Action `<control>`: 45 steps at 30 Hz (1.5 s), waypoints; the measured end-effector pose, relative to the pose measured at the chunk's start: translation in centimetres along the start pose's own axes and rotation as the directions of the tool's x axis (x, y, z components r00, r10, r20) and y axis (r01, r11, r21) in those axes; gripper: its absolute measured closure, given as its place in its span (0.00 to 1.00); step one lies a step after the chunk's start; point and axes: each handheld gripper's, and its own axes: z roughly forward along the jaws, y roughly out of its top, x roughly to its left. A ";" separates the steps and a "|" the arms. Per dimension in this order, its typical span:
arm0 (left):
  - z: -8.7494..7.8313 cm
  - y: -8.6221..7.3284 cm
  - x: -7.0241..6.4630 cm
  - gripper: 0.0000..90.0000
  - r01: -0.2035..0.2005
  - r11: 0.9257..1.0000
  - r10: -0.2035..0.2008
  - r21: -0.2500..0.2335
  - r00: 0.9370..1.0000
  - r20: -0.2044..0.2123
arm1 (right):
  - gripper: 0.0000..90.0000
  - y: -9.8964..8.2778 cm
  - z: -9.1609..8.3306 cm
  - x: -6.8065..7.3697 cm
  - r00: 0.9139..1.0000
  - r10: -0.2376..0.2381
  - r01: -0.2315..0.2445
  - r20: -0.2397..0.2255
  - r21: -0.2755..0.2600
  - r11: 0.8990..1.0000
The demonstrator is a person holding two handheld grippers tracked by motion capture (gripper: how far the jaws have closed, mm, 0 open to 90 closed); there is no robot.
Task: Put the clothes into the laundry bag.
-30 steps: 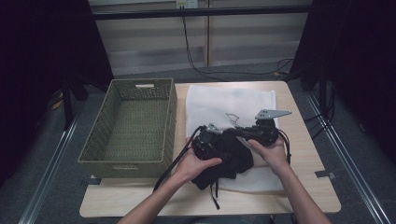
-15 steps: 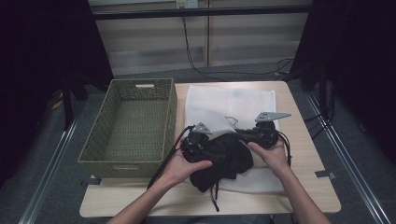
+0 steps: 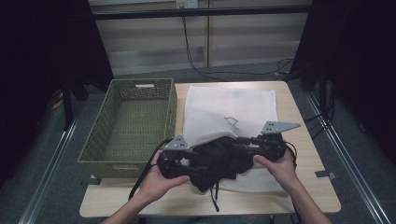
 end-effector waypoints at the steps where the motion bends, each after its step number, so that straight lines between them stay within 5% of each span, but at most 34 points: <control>1: -0.3 -0.2 0.1 0.42 0.016 1.000 -0.016 -0.008 1.000 0.015 | 0.78 -0.1 -0.2 0.6 0.999 -0.008 0.008 -0.037 0.006 1.000; 6: -1.6 -1.9 0.1 0.44 -0.022 1.000 0.022 -0.002 1.000 -0.009 | 0.84 -0.5 0.3 2.4 0.997 -0.032 0.036 -0.070 0.056 0.998; 12: -2.4 -4.3 0.1 0.46 -0.047 0.999 0.047 -0.027 0.999 -0.014 | 0.79 -1.1 3.3 4.2 0.991 -0.059 0.073 -0.124 0.112 0.991; 24: -2.8 -5.9 0.4 0.50 -0.057 0.998 0.056 -0.036 0.998 -0.027 | 0.37 -3.3 9.6 5.7 0.987 -0.052 0.086 -0.154 0.224 0.971; 31: -2.8 -6.0 0.4 0.50 -0.056 0.998 0.055 -0.043 0.998 -0.028 | 0.24 -4.9 11.1 6.5 0.981 -0.102 0.148 -0.165 0.294 0.944; 42: -2.7 -6.1 0.3 0.49 -0.058 0.997 0.057 -0.050 0.998 -0.032 | 0.25 -6.0 11.4 7.1 0.968 -0.199 0.236 -0.156 0.285 0.929; 45: -2.7 -6.1 0.3 0.48 -0.055 0.997 0.054 -0.053 0.998 -0.031 | 0.34 -6.1 11.3 7.3 0.966 -0.227 0.253 -0.120 0.286 0.924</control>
